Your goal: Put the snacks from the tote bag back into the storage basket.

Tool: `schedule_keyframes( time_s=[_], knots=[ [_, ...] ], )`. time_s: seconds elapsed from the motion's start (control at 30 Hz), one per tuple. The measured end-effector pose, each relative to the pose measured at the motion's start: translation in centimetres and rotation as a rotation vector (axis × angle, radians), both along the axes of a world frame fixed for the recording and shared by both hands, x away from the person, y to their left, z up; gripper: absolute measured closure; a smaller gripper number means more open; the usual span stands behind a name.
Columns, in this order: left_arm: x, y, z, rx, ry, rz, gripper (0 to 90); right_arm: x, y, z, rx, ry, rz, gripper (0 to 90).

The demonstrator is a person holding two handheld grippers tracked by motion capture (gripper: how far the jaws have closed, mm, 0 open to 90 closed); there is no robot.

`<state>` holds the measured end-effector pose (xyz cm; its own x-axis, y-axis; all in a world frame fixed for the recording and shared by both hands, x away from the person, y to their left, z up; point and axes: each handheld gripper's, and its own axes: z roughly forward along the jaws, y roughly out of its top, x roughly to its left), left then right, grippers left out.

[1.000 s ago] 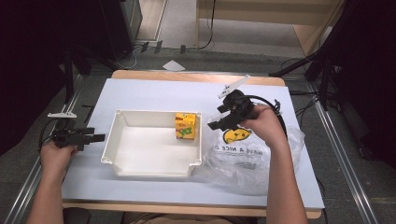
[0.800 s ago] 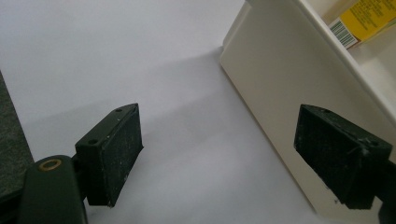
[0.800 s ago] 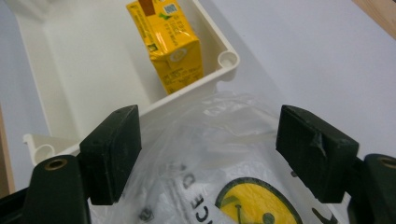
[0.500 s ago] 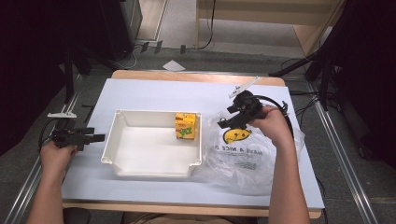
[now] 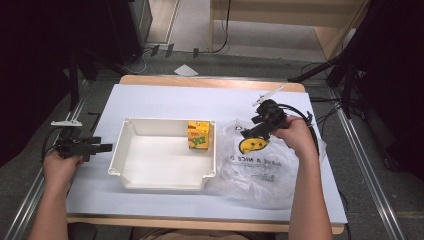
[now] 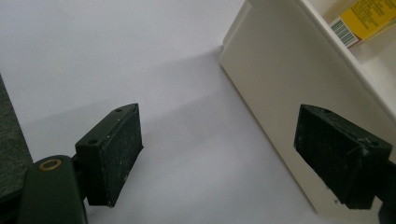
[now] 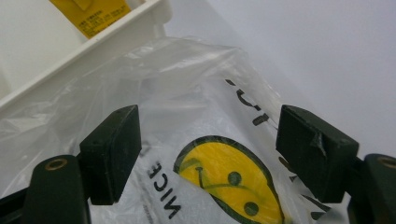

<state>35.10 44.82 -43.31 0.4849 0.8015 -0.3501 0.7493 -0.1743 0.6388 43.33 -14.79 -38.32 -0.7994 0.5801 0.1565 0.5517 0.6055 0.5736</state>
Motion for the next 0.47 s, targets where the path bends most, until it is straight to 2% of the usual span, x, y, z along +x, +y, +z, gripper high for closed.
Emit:
schedule_keyframes(
  time_s=[0.27, 0.37, 0.47],
  knots=[
    [0.01, -0.02, -0.01, 0.000, 0.000, -0.001, 16.1, 0.23, -0.51, -0.42, -0.014, 0.007, -0.021, 22.5],
    [0.01, -0.01, 0.00, -0.001, 0.000, -0.002, 16.2, 0.18, -0.43, -0.29, -0.003, 0.005, -0.022, 22.5],
    [0.02, 0.02, 0.00, -0.003, -0.002, 0.000, 16.2, 0.19, -0.47, 0.10, 0.026, -0.043, -0.030, 22.6]
  ],
)
